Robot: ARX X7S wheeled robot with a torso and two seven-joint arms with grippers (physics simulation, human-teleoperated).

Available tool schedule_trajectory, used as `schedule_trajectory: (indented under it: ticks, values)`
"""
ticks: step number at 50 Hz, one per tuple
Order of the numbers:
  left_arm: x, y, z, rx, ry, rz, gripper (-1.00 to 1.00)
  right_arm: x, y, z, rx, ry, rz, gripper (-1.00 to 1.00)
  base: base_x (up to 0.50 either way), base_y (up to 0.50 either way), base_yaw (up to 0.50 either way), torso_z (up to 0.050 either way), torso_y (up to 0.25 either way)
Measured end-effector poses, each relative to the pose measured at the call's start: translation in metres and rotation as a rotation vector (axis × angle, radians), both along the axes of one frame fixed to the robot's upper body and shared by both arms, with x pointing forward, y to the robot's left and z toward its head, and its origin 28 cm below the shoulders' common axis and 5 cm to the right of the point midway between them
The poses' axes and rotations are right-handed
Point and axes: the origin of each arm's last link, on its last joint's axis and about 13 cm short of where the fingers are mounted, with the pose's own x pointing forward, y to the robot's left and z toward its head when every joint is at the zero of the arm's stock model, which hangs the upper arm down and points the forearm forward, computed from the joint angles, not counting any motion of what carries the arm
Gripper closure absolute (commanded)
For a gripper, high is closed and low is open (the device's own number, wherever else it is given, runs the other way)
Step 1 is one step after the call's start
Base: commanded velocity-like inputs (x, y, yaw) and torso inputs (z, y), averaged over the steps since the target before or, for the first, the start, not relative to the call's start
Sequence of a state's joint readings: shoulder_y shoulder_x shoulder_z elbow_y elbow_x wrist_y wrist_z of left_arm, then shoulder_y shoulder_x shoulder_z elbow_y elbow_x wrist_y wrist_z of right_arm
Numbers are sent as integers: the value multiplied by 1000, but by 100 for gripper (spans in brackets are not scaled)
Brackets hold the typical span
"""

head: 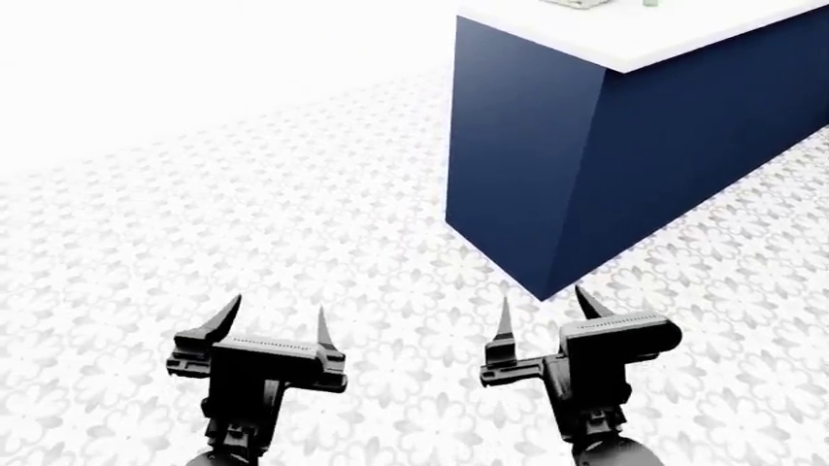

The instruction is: Pick the beer from the counter and place it in the cabinet.

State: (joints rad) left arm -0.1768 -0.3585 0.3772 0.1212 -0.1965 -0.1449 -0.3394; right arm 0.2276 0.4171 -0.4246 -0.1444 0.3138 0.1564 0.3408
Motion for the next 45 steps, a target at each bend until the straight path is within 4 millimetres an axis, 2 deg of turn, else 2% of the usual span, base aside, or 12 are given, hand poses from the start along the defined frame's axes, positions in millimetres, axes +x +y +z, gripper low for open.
schedule_trajectory:
  ticks: [10, 18, 27, 45]
  values:
    - [21, 10, 41, 51, -23, -5, -100, 26, -10, 55, -80, -37, 17, -100, 0, 0, 0, 50, 0]
    - [27, 18, 67, 68, -31, 3, -100, 37, -15, 85, -138, -56, 30, -100, -1, -16, 0, 50, 0]
    - [27, 26, 86, 85, -34, 29, -100, 49, -25, 100, -147, -41, 16, -100, -283, -412, 0, 5, -1]
    - [25, 31, 100, 145, -38, 52, -100, 68, -41, 115, -135, -23, -14, -100, -331, -363, 0, 0, 0]
